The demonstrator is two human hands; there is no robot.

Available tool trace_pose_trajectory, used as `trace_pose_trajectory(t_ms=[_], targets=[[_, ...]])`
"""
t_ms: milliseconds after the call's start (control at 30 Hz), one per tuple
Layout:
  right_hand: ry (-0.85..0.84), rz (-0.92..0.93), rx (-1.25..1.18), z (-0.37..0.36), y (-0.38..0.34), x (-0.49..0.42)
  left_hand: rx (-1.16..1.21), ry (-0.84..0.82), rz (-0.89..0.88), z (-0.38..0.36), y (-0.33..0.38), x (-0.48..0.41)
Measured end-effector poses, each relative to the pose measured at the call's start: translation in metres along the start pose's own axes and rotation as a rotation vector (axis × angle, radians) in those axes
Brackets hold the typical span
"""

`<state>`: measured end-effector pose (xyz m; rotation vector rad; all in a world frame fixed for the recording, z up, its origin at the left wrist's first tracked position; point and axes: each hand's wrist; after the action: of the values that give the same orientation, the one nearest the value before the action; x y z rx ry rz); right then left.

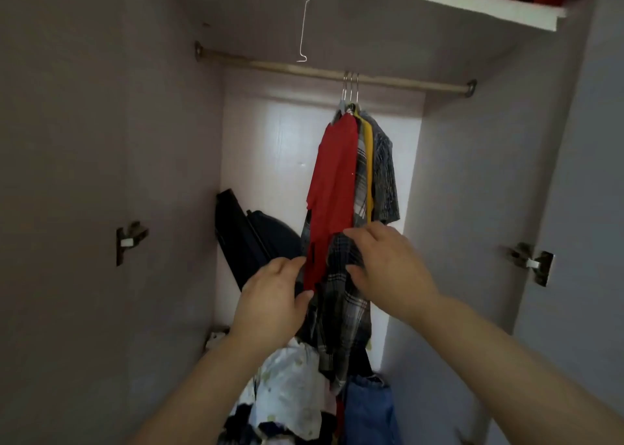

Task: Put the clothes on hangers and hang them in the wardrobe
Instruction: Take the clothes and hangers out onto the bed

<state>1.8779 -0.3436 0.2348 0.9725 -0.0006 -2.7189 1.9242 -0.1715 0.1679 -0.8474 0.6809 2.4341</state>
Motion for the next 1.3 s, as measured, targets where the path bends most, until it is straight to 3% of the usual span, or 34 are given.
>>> trace_pose_trajectory(t_ms=[200,633,900,1133,1300], targets=[[0.131,0.146,-0.017,-0.011,0.034,-0.112,0.012,0.133,0.015,-0.009,-0.002,-0.1],[0.227,0.156,0.128,-0.046,0.091,-0.297,-0.079,0.294,0.075,-0.039,-0.036,-0.245],[0.215,0.116,0.253,-0.067,0.139,-0.356,-0.03,0.289,0.026,-0.07,-0.081,-0.299],[0.419,-0.009,0.187,-0.08,0.222,-0.374,0.016,0.305,-0.058,-0.08,-0.111,-0.34],[0.593,-0.146,0.07,-0.092,0.241,-0.396,0.013,0.318,-0.08,-0.086,-0.131,-0.361]])
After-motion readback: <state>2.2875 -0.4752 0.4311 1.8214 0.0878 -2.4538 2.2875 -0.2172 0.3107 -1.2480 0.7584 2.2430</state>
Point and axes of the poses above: each hand's wrist, its own x-axis away from the middle knuckle, its own z-axis out of the back of the hand, y = z × x, and after that the axes turned 4 degrees about -x, right-handed
